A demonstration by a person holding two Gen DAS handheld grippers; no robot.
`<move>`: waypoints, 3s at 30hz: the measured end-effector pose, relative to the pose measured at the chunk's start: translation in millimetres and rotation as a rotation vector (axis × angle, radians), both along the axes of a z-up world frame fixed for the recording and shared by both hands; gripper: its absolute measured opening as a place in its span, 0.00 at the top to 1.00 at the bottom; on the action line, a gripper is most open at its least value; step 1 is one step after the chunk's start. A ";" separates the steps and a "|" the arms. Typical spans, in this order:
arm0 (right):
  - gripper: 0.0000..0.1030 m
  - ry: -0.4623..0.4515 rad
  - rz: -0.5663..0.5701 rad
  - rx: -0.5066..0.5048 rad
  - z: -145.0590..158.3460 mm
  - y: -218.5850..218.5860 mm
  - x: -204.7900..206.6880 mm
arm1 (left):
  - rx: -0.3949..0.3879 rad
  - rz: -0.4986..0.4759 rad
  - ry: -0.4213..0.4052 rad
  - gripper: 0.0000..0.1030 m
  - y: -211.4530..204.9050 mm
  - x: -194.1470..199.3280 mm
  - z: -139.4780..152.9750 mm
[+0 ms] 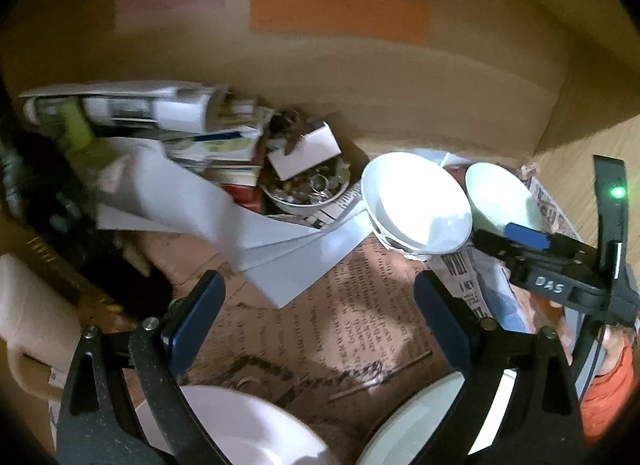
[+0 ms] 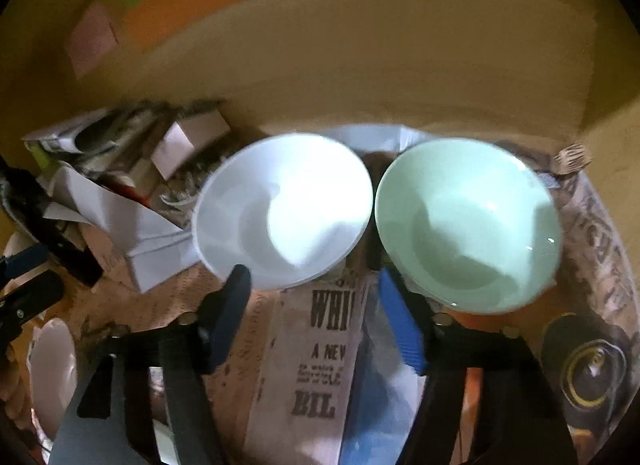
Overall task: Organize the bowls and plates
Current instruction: 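Move the left tool to the black-spotted white bowl and grasp its rim, then lower the white bowl with the left tool onto the stack held by the right tool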
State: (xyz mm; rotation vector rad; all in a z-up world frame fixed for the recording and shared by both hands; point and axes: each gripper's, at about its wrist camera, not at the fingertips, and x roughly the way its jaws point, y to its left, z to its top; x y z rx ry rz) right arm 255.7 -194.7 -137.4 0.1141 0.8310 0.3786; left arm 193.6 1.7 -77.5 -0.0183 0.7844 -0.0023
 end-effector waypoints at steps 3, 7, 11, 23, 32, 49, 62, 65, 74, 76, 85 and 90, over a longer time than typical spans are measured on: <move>0.53 0.039 -0.002 0.006 -10.4 1.6 13.6 | 0.017 -0.012 0.043 0.06 -6.9 18.6 -8.3; 0.62 0.091 -0.009 0.049 -17.3 -0.2 23.9 | 0.038 -0.016 0.093 0.06 -11.3 41.6 -18.0; 0.66 0.094 0.018 0.023 -16.1 8.0 24.0 | 0.035 -0.012 0.113 0.06 -12.1 58.2 -21.3; 0.76 0.117 0.122 -0.003 -6.3 3.9 -9.9 | 0.039 -0.036 0.149 0.10 -13.9 76.3 -37.6; 0.75 0.129 0.205 -0.005 5.2 -6.0 -56.3 | 0.062 -0.058 0.212 0.32 -15.0 73.8 -54.2; 0.85 0.150 0.111 0.006 -21.3 4.7 5.7 | 0.055 -0.159 0.260 0.80 -35.5 78.5 -73.0; 0.86 0.055 0.094 -0.017 -1.1 8.2 -24.4 | 0.111 -0.176 0.193 0.87 -45.3 59.0 -58.3; 0.86 0.011 0.095 -0.013 12.3 7.2 -38.4 | 0.114 -0.167 0.141 0.87 -44.9 47.2 -45.6; 0.86 -0.101 0.105 0.006 47.3 12.2 -77.7 | 0.107 -0.150 0.002 0.87 -35.2 -0.3 -7.9; 0.86 -0.120 0.111 0.000 51.5 16.7 -84.7 | 0.097 -0.145 -0.024 0.87 -31.0 -10.9 -0.2; 0.86 -0.174 0.138 0.015 65.5 33.9 -117.5 | 0.059 -0.124 -0.089 0.87 -10.2 -52.1 16.0; 0.86 -0.189 0.168 0.030 68.7 48.5 -131.3 | 0.045 -0.100 -0.124 0.87 4.8 -75.5 20.3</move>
